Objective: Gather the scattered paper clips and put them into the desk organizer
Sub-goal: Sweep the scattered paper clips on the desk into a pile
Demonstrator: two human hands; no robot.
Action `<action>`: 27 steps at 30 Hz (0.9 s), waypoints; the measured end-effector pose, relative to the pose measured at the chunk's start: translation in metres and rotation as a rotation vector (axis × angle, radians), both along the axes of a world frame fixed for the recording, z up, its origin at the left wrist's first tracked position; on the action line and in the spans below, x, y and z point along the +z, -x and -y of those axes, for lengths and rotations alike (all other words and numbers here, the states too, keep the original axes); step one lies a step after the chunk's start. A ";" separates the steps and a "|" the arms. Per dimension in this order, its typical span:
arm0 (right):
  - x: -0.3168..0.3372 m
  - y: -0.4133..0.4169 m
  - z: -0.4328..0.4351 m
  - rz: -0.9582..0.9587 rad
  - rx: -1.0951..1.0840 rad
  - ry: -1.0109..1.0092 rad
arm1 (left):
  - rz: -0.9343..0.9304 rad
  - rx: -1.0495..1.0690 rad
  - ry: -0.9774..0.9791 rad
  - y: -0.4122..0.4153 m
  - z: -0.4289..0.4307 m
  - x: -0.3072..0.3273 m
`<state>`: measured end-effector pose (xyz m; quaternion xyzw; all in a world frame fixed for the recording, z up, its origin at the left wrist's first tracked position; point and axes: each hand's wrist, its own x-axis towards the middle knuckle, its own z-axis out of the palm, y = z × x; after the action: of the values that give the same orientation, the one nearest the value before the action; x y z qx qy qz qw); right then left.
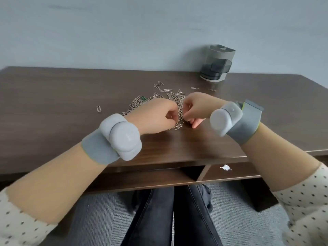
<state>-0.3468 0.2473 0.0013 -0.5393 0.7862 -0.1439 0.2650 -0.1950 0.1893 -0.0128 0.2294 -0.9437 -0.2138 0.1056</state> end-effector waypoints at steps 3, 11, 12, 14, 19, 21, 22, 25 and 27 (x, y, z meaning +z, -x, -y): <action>0.003 -0.016 0.014 -0.137 0.062 0.205 | -0.056 0.112 0.028 -0.035 0.018 0.005; -0.002 -0.111 0.098 -0.208 0.651 0.360 | 0.221 0.450 0.019 -0.128 0.059 0.005; -0.006 -0.114 0.102 -0.236 0.690 0.321 | 0.234 0.450 0.019 -0.129 0.057 0.002; -0.013 -0.123 0.115 -0.260 0.750 0.258 | 0.247 0.479 0.042 -0.135 0.057 -0.001; -0.018 -0.113 0.112 -0.306 0.859 0.197 | 0.167 0.475 -0.027 -0.124 0.064 -0.004; -0.017 -0.101 0.102 -0.294 0.858 0.246 | 0.115 0.426 -0.038 -0.110 0.061 -0.005; -0.016 -0.093 0.096 -0.296 0.846 0.269 | 0.096 0.394 -0.026 -0.099 0.058 -0.006; -0.018 -0.060 0.078 -0.278 0.778 0.305 | 0.060 0.323 0.032 -0.061 0.046 -0.008; -0.019 -0.037 0.069 -0.200 0.693 0.302 | 0.040 0.275 0.052 -0.037 0.039 -0.008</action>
<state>-0.3098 0.1785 -0.0177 -0.8173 0.5494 -0.1066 0.1376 -0.1576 0.1501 -0.0205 0.3581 -0.9104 -0.1683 0.1210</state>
